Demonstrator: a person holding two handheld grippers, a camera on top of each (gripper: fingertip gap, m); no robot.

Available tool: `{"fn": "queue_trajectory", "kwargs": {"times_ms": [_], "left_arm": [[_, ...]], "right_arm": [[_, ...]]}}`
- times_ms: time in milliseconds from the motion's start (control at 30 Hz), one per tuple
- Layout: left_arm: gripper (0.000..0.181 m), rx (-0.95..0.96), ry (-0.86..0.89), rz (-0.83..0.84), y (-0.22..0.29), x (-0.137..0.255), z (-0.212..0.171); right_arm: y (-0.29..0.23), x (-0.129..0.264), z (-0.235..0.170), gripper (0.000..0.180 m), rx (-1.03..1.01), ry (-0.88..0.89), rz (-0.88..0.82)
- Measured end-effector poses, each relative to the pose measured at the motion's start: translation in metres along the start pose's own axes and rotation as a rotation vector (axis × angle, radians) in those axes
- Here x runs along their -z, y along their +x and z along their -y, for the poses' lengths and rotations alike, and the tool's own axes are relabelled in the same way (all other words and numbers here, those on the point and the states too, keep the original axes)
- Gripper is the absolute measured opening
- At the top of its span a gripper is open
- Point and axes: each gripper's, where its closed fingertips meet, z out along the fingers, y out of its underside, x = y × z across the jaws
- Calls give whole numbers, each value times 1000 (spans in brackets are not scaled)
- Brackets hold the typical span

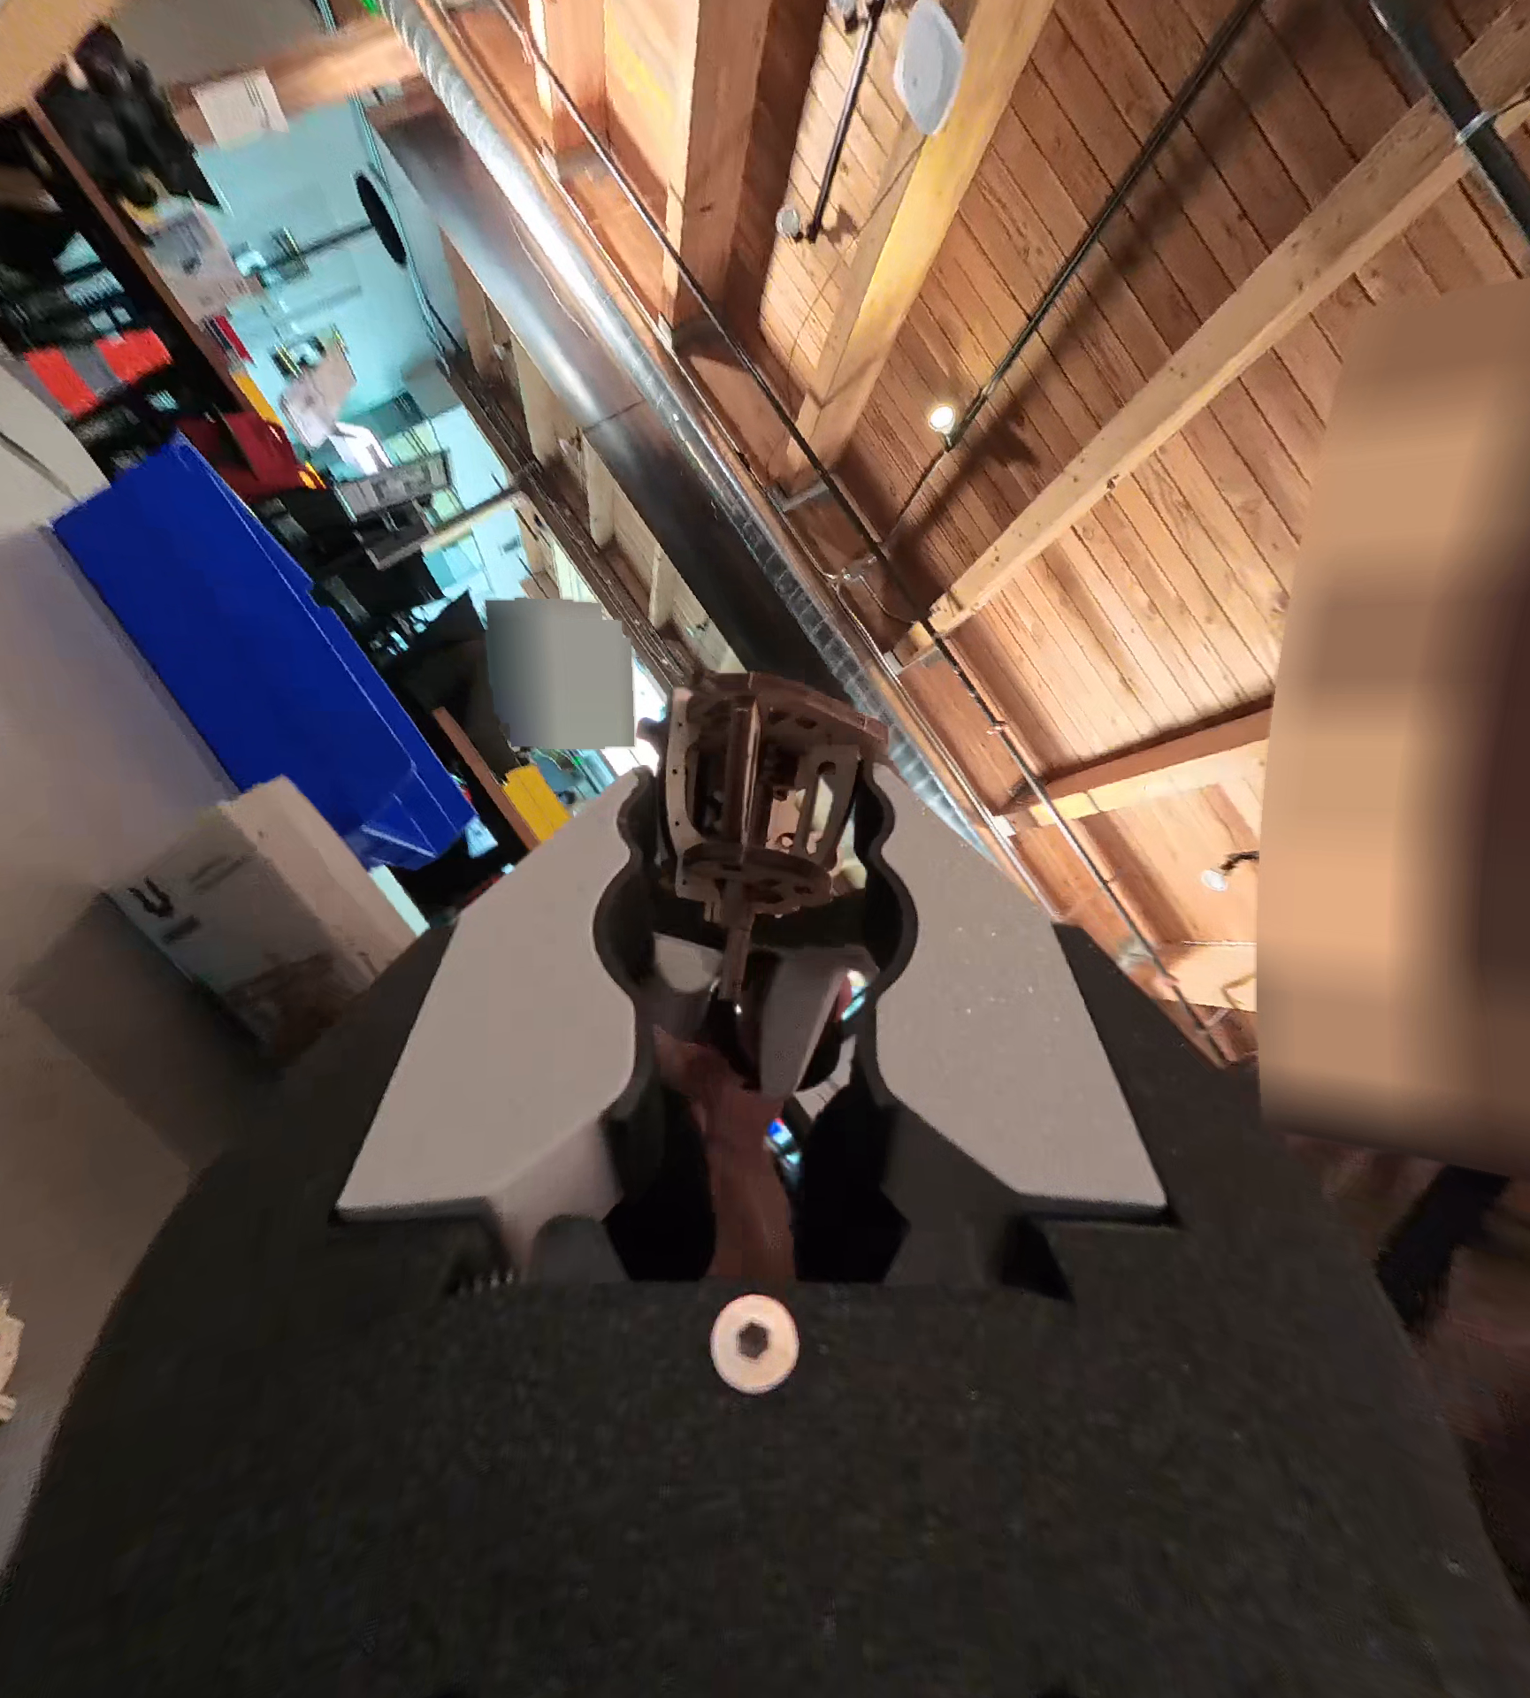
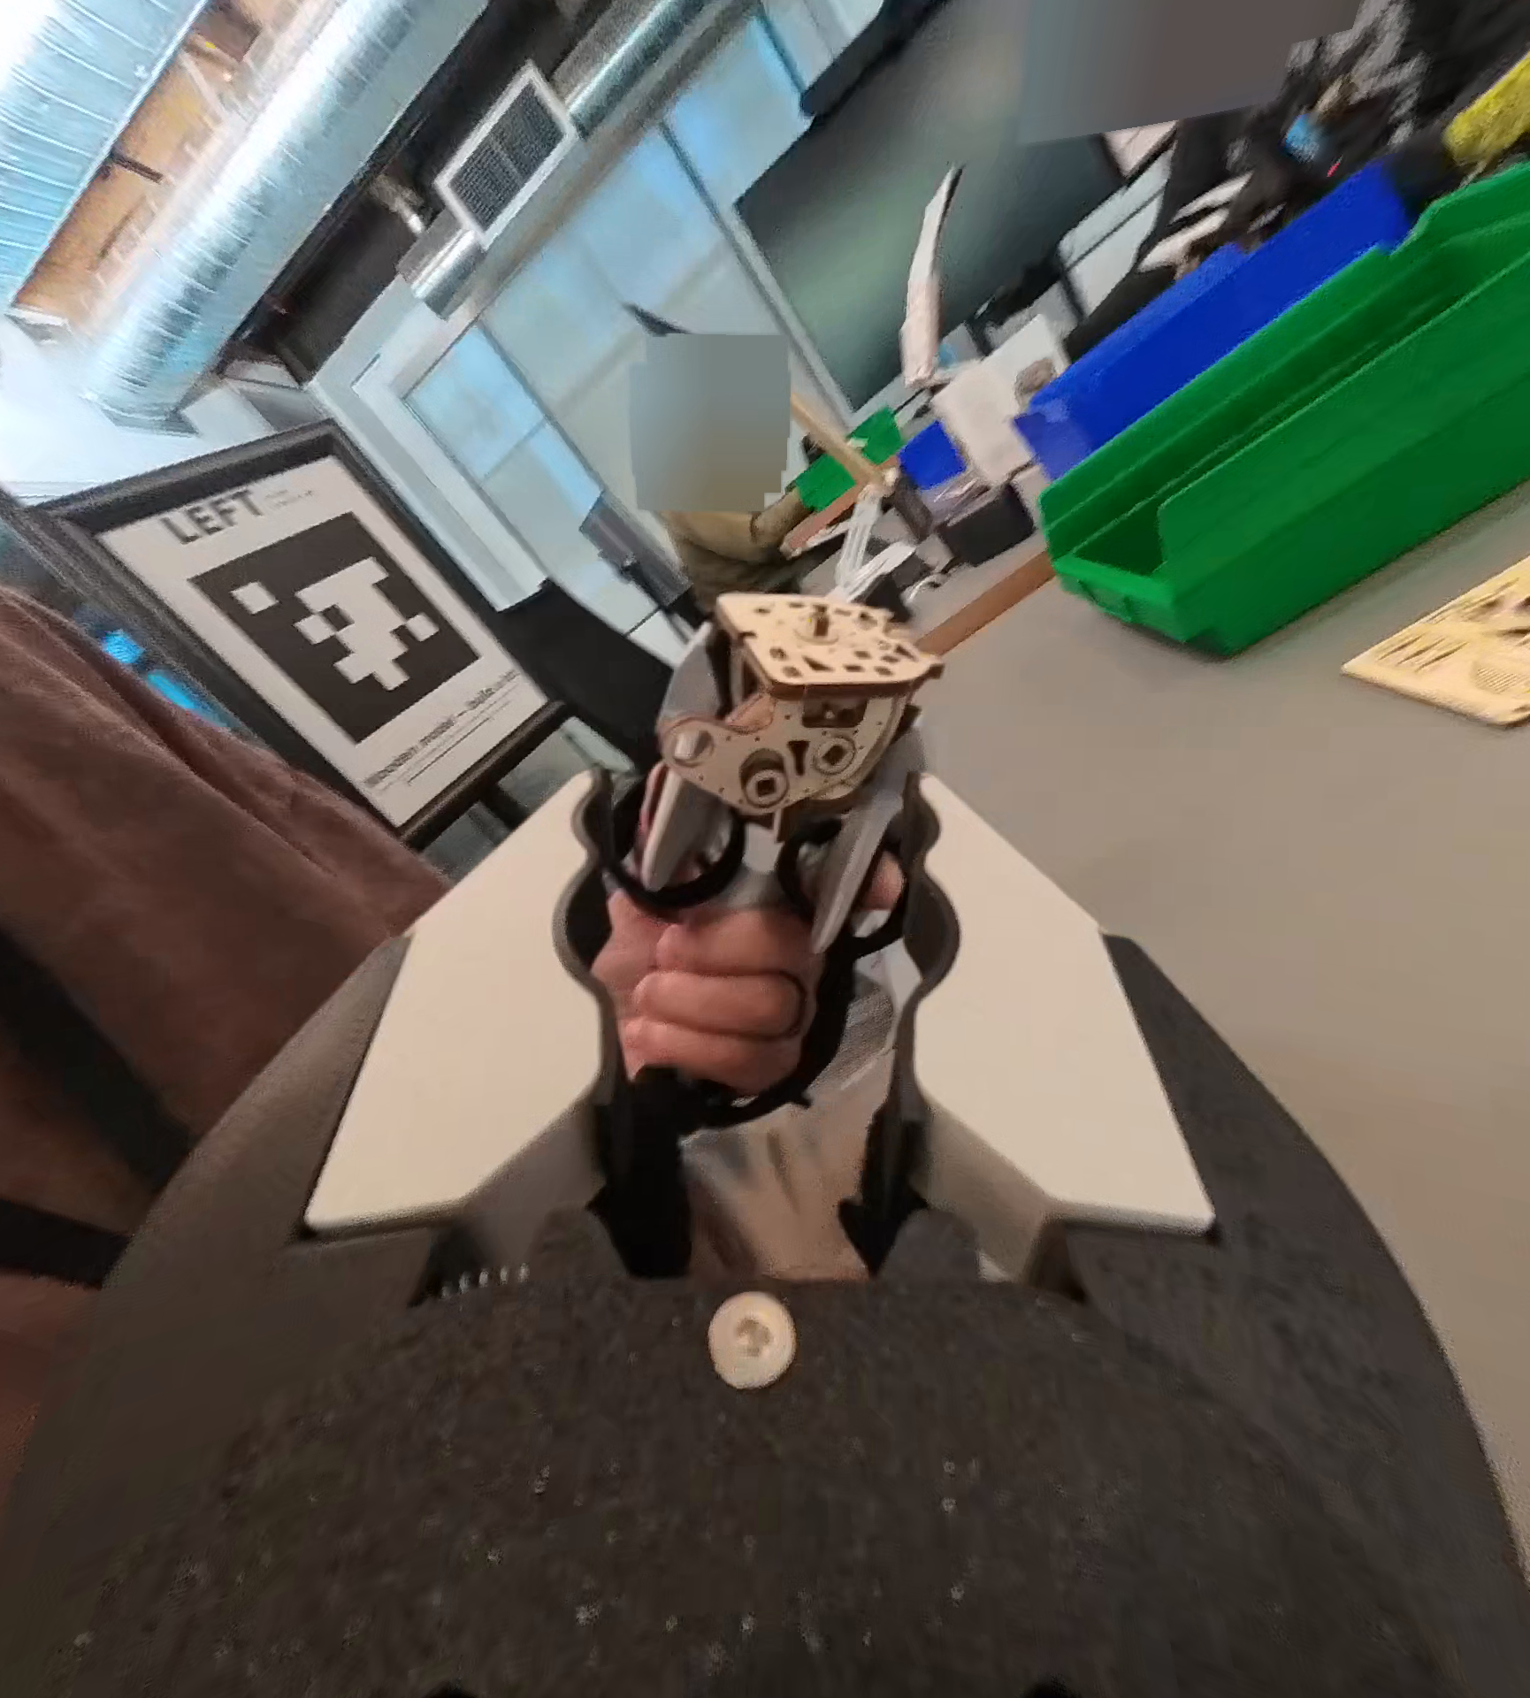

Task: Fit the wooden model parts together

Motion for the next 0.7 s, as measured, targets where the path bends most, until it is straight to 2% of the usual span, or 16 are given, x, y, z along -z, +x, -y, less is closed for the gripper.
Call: {"fn": "queue_trajectory", "kwargs": {"times_ms": [100, 167, 267, 467, 600, 700], "left_arm": [[40, -72, 21, 2, 5, -5, -4], [41, -124, 3, 28, 5, -10, -9], [40, -199, -36, 44, 10, -12, -15], [43, -343, -247, 110, 11, 0, -34], [59, -475, -488, 133, 8, 14, -47], [70, -563, -659, 123, 10, 19, -51]], "right_arm": [[4, 3, 3, 51, 51, 44, -42], [-2, 5, 9, 44, 30, 93, -1], [-6, 9, 9, 41, 9, 78, 42], [-11, 19, -9, 30, -82, -160, 161], [-11, 24, -15, 27, -193, -264, 275], [-11, 27, -28, 22, -195, -397, 322]]}}
